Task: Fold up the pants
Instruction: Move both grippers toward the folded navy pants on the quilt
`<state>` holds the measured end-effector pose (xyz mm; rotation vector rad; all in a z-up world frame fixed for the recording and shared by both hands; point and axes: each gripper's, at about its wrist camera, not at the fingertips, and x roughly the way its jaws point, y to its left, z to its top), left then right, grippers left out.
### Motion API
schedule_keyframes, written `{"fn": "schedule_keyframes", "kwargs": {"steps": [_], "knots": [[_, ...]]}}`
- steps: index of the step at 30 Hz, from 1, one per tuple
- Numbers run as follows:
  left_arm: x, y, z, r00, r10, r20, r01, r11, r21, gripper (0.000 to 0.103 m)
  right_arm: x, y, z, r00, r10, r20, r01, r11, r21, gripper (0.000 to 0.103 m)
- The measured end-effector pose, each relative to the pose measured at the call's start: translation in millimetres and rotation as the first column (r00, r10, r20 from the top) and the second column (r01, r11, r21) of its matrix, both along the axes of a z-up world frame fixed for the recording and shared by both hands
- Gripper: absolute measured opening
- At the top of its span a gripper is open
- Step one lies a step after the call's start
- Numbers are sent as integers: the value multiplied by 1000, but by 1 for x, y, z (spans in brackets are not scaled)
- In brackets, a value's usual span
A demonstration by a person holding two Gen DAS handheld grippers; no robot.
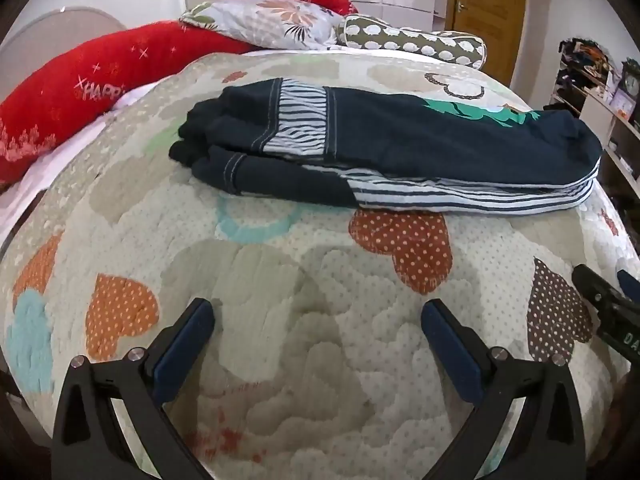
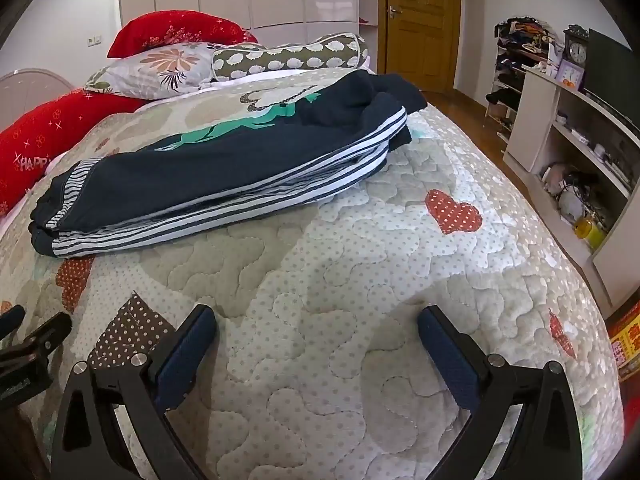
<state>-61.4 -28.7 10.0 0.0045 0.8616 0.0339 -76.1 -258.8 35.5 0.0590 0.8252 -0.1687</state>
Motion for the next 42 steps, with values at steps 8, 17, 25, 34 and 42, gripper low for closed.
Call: {"fn": "schedule_keyframes", "kwargs": {"steps": [8,17,25,34,42], "knots": [[-4,30,34,992,-48,-114,37,995,-96,103,4,2,-1,1000,-4,-23,3,1000,-8,103],[-28,67,46,990,7,-144,-31,986,-166,103,0,-3,0,998,-32,-56,35,998,49,103],[-28,74,72,998,26,-62,-38,977,-210,103,-12,1,1,998,-14,-66,15,1000,8,103],[-6,78,84,998,39,-47,-48,976,-211,103,-15,5,-2,999,-6,-44,5,1000,-20,103],[31,109,101,999,23,-48,-36,955,-293,101,-3,-10,18,984,96,-151,-82,992,95,96]]}}
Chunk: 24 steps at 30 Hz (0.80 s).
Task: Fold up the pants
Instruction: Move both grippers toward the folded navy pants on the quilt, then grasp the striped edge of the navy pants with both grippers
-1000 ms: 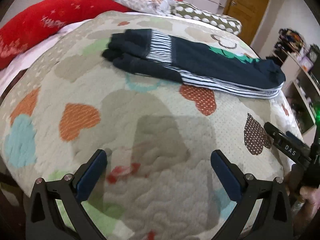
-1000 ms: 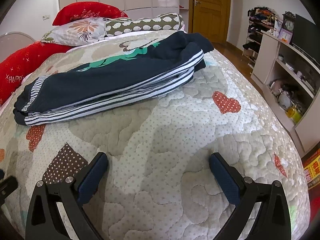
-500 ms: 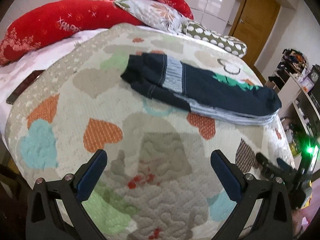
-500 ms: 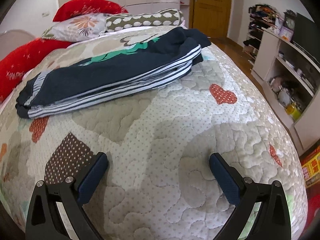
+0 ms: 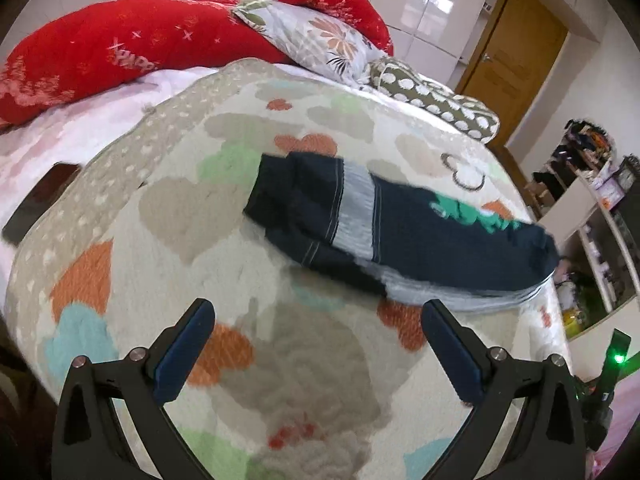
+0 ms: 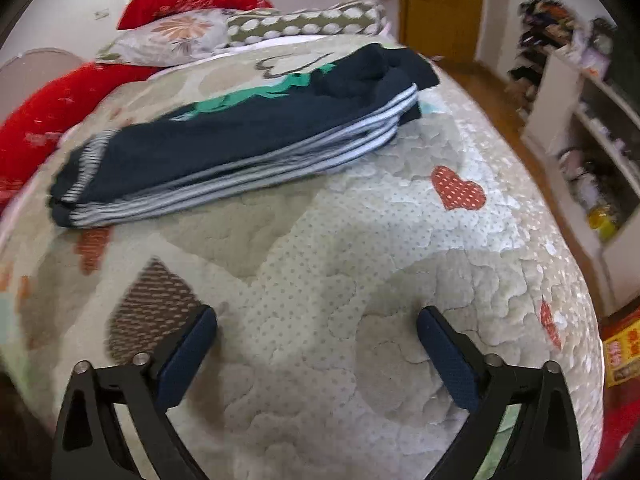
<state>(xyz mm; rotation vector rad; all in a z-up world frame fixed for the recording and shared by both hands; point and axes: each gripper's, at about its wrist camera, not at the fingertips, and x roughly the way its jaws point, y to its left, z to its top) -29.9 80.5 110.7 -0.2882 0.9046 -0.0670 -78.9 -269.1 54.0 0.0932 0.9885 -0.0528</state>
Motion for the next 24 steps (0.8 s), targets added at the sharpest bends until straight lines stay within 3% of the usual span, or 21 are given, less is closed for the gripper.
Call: {"fn": "schedule_keyframes", "kwargs": {"steps": [4,7,10,12,14,17,24], "knots": [[33,5,-4,997,-37,-72,29,994,-104,70,18,-15,33,998,63,25,-66,987,146,89],[54,0,-14,990,-66,-121,45,985,-168,67,40,-22,45,995,86,43,-94,958,271,84],[73,-6,-29,977,-99,-188,54,971,-232,67,66,-22,41,994,104,38,-110,879,464,81],[84,-11,-39,967,-119,-226,60,966,-252,67,82,-17,32,994,111,17,-100,805,585,81],[94,-13,-49,956,-125,-266,50,961,-272,67,97,-10,21,995,104,-5,-74,748,660,81],[109,-17,-62,939,-144,-311,35,943,-332,67,109,-4,4,992,100,-71,-19,701,713,81],[126,-12,-65,930,-142,-338,4,925,-380,67,123,-6,-6,987,56,-148,63,720,691,78]]}}
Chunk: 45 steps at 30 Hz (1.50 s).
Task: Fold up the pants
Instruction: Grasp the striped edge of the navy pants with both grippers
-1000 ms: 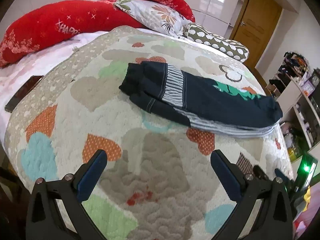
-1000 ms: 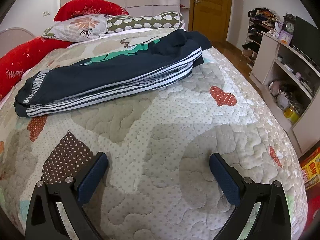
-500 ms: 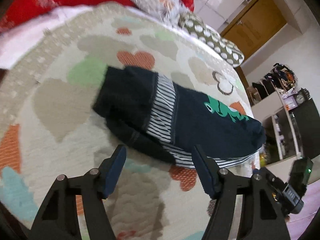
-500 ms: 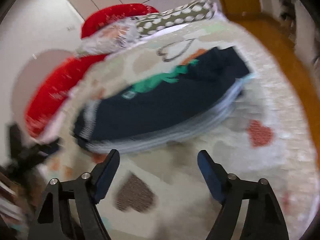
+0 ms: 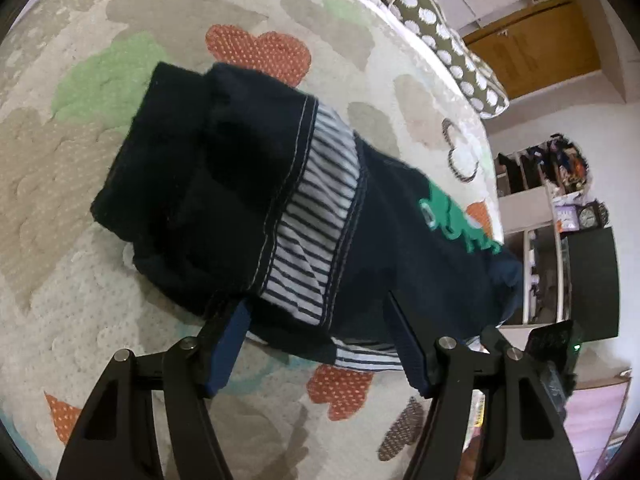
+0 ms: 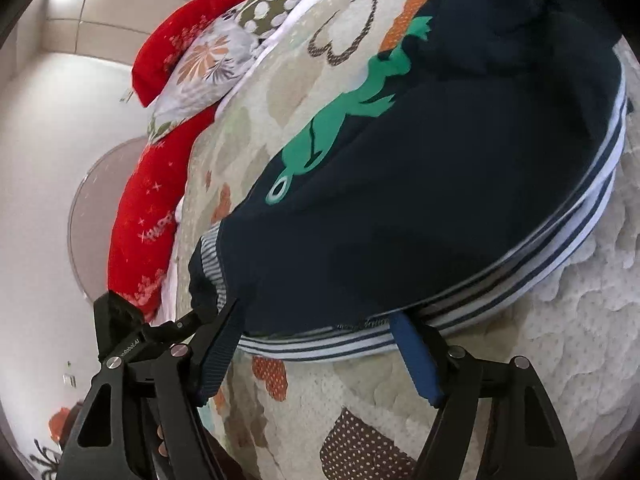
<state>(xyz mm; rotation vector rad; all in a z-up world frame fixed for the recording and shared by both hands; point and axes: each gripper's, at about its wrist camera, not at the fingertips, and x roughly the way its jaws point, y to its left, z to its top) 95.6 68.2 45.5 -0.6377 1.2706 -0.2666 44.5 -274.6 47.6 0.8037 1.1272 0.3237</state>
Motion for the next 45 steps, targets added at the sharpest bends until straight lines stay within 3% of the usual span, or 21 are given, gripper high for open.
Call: {"fn": "schedule_keyframes", "kwargs": {"steps": [5,8,9,10,12,19,23,29,30,32,34,37,39,41,43,45], "knots": [[-20,20,23,996,37,75,-40,998,39,67,6,-6,1,999,-48,5,48,998,-38,78],[-28,31,30,993,53,105,-54,999,8,67,13,-4,-3,997,-77,1,77,996,-45,77],[-30,33,32,992,54,110,-55,999,3,67,14,-2,-3,996,-90,4,90,994,-58,64],[-32,33,34,992,53,115,-53,999,-5,67,14,-2,-4,996,-92,3,92,994,-60,39],[-35,30,35,992,42,116,-40,999,-22,67,17,-1,-2,997,-80,-2,80,997,-24,16],[-35,-3,19,998,4,68,7,987,-164,67,9,1,33,992,-65,105,70,996,-49,13],[-32,-22,9,999,-12,47,20,986,-164,68,8,1,45,990,-54,130,62,996,-61,13],[-7,-13,4,995,88,46,-80,985,-150,67,1,-1,54,986,-39,160,50,997,-64,8],[-4,-10,4,994,98,48,-90,985,-146,67,-1,-2,56,985,-34,168,46,996,-70,8],[2,-4,6,993,104,58,-94,985,-147,47,-4,-3,61,983,-21,183,37,995,-88,8],[7,-1,6,993,100,58,-91,986,-141,38,-4,-3,63,982,1,190,19,994,-103,8],[10,1,4,994,96,59,-87,986,-140,38,-3,-2,59,983,31,179,-14,995,-96,9],[13,0,4,994,95,62,-85,986,-140,38,-4,0,49,987,58,150,-55,998,-24,10],[16,-1,5,993,96,72,-86,987,-135,37,-7,6,41,988,83,134,-90,995,46,25],[17,-3,11,991,96,91,-85,989,-120,38,-12,17,28,986,118,115,-136,976,168,66],[15,-4,14,990,89,105,-78,992,-104,37,-15,26,17,989,118,92,-136,965,224,70]]}}
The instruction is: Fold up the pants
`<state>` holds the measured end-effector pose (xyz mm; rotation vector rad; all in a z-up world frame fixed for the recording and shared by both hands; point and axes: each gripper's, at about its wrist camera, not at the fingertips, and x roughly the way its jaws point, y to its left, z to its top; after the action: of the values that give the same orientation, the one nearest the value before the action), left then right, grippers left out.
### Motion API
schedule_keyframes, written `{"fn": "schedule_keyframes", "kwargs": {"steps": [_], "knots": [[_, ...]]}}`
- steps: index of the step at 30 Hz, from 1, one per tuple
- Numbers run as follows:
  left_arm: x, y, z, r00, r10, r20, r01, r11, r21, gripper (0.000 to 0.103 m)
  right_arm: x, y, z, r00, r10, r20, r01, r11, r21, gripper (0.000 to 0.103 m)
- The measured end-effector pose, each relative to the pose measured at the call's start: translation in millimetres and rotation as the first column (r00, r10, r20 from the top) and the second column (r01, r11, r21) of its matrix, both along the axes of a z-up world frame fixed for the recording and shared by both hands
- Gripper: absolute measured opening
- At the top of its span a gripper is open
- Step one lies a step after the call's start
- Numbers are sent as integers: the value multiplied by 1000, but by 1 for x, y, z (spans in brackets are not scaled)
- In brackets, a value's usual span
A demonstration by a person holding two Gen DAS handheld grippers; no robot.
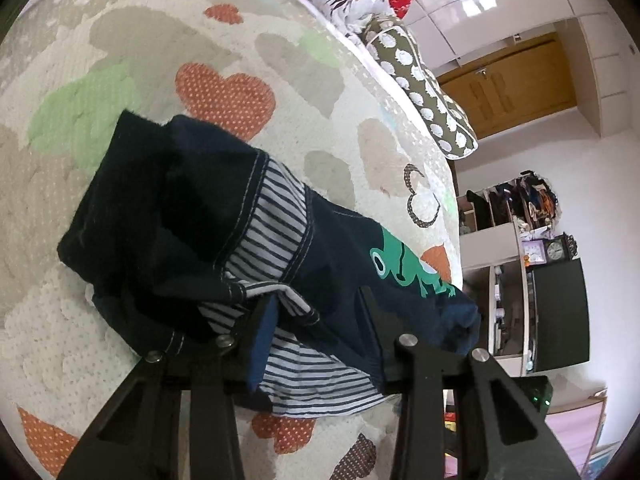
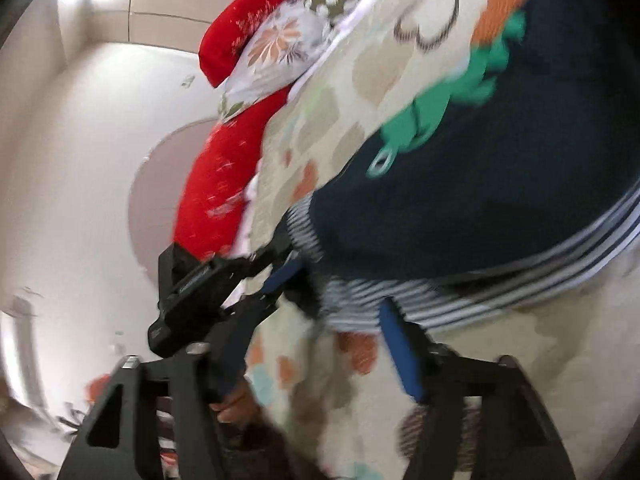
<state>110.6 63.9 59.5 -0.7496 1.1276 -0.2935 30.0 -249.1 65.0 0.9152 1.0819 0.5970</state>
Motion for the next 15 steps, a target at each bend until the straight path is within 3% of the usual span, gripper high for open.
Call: {"fn": "schedule_keyframes", "kwargs": {"steps": [6,9,12,13,14,15], "knots": [[-8,0,-4,1000,3,-2,-2,1000,17,38,10,-4,-36,988,-104,-117,104,995,-2,70],[-10,1,-15,1000,9,-28,-9,1000,2,44,14,-17,-39,975,-178,-129,176,984,-33,70],[-11,1,-23,999,19,-47,-19,1000,13,42,14,-30,-35,962,-243,-122,234,969,-83,63],[-10,2,-23,999,21,-47,-20,1000,20,33,15,-34,-32,960,-257,-112,246,964,-105,55],[-10,3,-21,999,28,-44,-26,999,30,15,15,-36,-31,958,-268,-104,253,957,-140,47],[-8,5,-18,999,31,-36,-29,999,36,8,15,-40,-28,955,-281,-93,260,946,-192,25]]}}
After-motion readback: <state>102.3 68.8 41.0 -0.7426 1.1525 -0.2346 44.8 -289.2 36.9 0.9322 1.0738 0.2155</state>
